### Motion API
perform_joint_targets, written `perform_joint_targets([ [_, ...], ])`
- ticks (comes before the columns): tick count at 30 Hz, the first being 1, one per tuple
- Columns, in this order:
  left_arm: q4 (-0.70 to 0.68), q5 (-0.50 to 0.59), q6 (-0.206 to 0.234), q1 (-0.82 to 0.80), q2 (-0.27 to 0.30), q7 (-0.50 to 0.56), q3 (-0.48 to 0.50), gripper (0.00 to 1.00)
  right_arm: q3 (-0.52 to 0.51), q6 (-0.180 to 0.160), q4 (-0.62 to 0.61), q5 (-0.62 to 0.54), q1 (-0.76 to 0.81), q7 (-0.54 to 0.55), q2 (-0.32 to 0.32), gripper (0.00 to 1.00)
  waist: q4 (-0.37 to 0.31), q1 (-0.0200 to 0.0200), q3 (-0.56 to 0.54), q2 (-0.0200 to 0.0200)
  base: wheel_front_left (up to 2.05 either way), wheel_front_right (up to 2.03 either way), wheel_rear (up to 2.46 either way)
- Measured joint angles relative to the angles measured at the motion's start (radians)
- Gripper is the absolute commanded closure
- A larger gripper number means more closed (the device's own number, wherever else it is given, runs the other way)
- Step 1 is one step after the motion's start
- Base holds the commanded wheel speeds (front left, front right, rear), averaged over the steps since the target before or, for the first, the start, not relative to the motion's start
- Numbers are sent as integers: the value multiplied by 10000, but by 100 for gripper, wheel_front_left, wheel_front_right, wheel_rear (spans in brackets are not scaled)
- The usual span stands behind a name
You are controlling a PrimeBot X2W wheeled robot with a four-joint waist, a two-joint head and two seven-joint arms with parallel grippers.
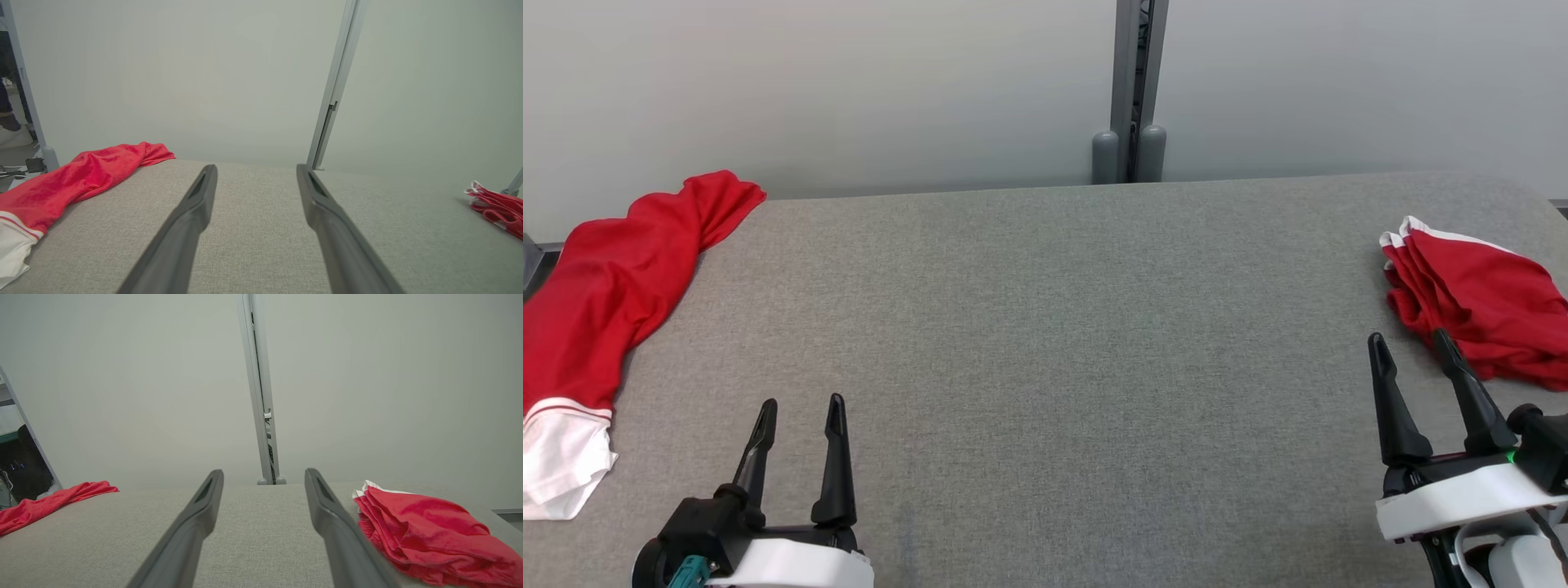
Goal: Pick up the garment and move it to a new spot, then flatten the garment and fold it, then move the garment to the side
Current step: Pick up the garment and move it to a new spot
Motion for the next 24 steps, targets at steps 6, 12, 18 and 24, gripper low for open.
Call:
perform_joint_targets([
  [6, 81, 12, 48, -107, -4, 0, 35, 0, 222, 0, 40, 40, -11, 0, -15, 0, 394, 0, 108, 0, 0, 0, 0],
  [12, 59, 82, 138, -204, -2, 0, 180, 0, 656, 0, 238, 109, -78, -2, 4, 0, 1116, 0, 203, 0, 0, 0, 0],
  [18, 67, 150, 276, -187, -2, -2, 341, 0, 1141, 0, 479, 151, -239, 0, 25, 0, 2036, 0, 239, 0, 0, 0, 0],
  [24, 151, 130, 368, -179, 0, 0, 426, 0, 1457, 0, 585, 232, -384, 0, 27, 0, 3016, 0, 272, 0, 0, 0, 0],
])
